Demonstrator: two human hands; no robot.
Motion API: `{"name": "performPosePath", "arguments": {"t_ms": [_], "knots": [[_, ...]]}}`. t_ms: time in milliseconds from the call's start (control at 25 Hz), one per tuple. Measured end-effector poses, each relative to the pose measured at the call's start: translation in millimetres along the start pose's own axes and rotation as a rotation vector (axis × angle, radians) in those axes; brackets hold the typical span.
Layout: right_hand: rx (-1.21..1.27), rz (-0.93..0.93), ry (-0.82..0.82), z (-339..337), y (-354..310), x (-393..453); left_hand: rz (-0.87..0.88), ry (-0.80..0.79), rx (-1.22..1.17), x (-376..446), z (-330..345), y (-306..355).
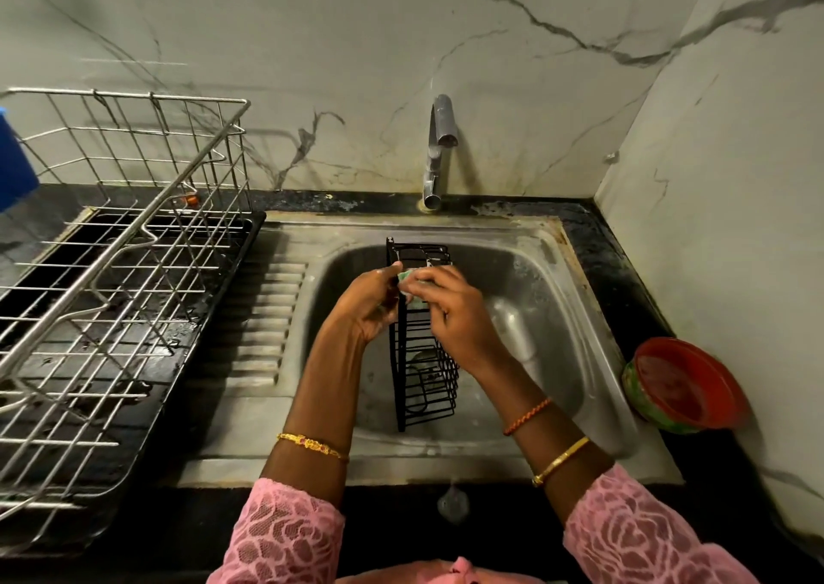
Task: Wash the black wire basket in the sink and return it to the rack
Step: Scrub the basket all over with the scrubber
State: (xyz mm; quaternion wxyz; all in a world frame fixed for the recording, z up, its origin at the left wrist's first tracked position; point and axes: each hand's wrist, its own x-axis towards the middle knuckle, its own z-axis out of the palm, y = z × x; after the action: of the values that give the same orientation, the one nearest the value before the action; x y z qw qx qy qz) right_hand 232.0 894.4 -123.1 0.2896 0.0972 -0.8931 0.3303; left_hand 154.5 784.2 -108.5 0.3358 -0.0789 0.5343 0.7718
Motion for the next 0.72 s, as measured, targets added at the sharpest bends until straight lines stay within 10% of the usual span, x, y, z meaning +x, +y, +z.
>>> {"name": "performPosePath", "arguments": {"t_ms": [720], "knots": [[0.048,0.067,0.142,-18.1,23.9,-22.8,-0.054,-0.093,-0.069,-8.6,1.4,7.6]]}}
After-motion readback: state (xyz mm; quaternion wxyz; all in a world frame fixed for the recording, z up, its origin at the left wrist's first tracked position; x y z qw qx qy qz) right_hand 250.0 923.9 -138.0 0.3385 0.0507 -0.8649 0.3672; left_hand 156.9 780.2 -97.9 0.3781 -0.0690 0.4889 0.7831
